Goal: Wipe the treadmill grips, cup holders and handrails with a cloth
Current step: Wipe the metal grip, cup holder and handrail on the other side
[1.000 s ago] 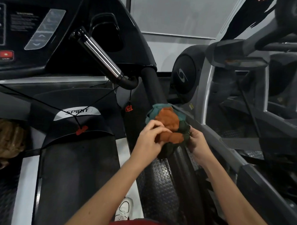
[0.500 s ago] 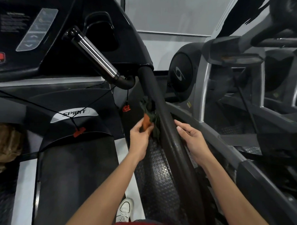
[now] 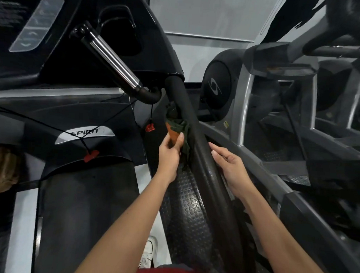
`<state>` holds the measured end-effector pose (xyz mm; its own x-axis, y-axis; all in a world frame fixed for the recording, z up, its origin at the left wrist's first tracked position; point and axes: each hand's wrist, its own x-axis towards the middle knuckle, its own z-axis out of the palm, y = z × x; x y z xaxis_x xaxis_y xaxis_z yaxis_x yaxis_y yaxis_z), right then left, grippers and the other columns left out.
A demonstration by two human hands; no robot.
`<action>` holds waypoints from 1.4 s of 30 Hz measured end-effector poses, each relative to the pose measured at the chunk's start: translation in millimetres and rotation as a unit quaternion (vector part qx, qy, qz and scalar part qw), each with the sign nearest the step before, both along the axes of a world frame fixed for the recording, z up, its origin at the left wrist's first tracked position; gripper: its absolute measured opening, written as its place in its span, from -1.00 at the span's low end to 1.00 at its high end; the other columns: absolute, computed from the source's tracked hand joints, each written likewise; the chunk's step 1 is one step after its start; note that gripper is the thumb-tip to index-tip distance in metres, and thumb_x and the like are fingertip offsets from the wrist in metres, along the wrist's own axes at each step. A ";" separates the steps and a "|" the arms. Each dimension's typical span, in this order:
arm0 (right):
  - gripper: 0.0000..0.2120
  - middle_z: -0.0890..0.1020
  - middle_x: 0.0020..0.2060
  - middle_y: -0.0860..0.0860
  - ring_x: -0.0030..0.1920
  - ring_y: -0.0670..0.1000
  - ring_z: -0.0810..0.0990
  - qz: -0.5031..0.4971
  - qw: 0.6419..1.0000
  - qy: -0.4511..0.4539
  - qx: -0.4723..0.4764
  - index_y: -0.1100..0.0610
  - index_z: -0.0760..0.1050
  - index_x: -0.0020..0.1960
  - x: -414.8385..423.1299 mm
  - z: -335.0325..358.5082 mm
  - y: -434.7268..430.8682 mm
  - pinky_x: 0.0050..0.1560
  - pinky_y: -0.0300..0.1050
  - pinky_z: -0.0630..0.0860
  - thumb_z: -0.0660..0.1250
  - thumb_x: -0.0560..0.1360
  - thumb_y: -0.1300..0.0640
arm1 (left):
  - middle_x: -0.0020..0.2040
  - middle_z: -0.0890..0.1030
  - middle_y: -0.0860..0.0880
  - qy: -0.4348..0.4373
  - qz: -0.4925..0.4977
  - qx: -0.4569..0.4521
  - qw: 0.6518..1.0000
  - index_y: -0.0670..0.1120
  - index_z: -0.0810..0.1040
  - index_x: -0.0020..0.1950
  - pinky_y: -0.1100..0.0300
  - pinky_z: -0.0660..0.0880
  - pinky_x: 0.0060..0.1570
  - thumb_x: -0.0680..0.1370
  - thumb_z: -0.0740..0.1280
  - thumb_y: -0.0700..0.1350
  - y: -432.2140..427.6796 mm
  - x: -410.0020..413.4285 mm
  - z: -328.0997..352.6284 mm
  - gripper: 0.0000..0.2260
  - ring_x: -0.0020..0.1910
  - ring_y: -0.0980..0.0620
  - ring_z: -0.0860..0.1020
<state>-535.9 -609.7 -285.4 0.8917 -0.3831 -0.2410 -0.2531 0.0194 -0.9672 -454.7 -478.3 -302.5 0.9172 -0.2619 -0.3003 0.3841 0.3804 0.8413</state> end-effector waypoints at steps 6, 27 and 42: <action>-0.75 0.57 0.15 -0.03 0.24 0.04 0.52 -0.004 1.000 0.008 -0.003 0.03 0.52 0.18 0.3 -2.9 -3.0 0.36 0.05 0.36 0.24 0.55 0.22 | 0.03 0.64 -0.11 0.122 -0.040 -0.027 0.991 -0.05 0.59 0.00 -0.01 0.46 0.21 0.58 0.23 -0.19 1.5 -32.7 -27.5 -0.85 0.11 -0.12 0.57; -0.74 0.61 0.13 -0.02 0.19 0.02 0.55 0.002 1.000 0.017 0.002 0.07 0.53 0.20 0.5 1.3 -3.3 0.31 -0.02 0.41 0.25 0.54 0.23 | 0.32 0.48 -0.08 0.036 -0.095 0.039 0.994 0.03 0.32 0.40 0.05 0.38 0.31 0.63 0.07 0.04 -2.4 -13.7 -7.6 -0.66 0.28 -0.03 0.47; -0.78 0.66 -0.06 -0.06 -0.12 -0.15 0.61 -0.096 0.989 -0.109 -0.022 0.02 0.57 0.03 8.3 40.1 -32.3 -0.12 -0.28 0.55 0.22 0.55 0.27 | 0.17 0.32 0.04 -0.308 -0.115 0.323 0.888 -0.11 0.41 0.38 0.46 0.16 0.24 0.30 0.55 -0.02 14.6 -6.7 41.0 -0.30 0.18 0.19 0.31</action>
